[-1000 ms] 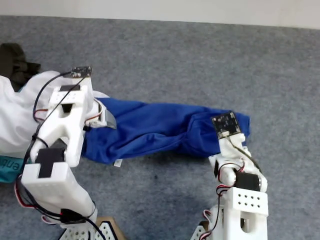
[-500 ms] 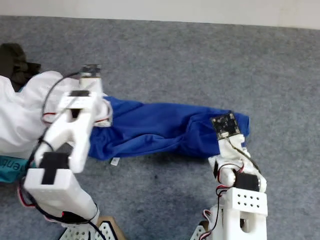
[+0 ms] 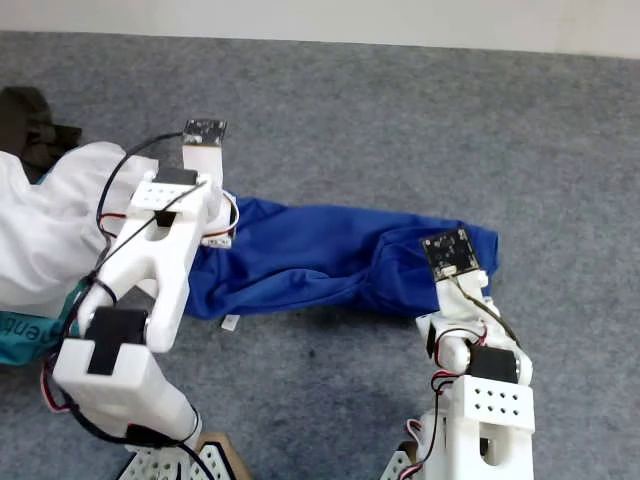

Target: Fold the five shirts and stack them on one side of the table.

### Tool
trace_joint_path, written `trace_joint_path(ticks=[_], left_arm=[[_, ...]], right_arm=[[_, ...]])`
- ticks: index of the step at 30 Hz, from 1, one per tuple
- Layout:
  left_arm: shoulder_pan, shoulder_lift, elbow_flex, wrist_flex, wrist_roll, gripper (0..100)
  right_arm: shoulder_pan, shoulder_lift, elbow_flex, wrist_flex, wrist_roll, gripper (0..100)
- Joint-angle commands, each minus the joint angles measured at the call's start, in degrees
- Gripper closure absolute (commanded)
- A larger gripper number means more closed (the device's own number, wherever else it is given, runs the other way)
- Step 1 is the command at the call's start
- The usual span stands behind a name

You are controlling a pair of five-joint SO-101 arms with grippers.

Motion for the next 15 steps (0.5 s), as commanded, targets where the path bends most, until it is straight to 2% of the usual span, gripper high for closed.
trace_joint_path(ticks=[1,6,10,15], left_arm=[[2.7,-5.8,-3.3,3.1,0.1,94],[10.2,-8.3,-3.2,7.4,0.1,94],[16.0,-8.8,-3.5,7.6,0.3,94],[20.8,-8.4,-9.5,8.0,0.4,94]], right_arm=[[0.2,-0.7,-0.4,-1.0,-1.8,98.8],[-1.3,-0.7,0.1,-1.0,-2.3,98.8],[-1.2,-0.7,0.7,-1.0,-2.5,98.8],[-1.1,-0.7,0.7,-1.0,-2.5,98.8]])
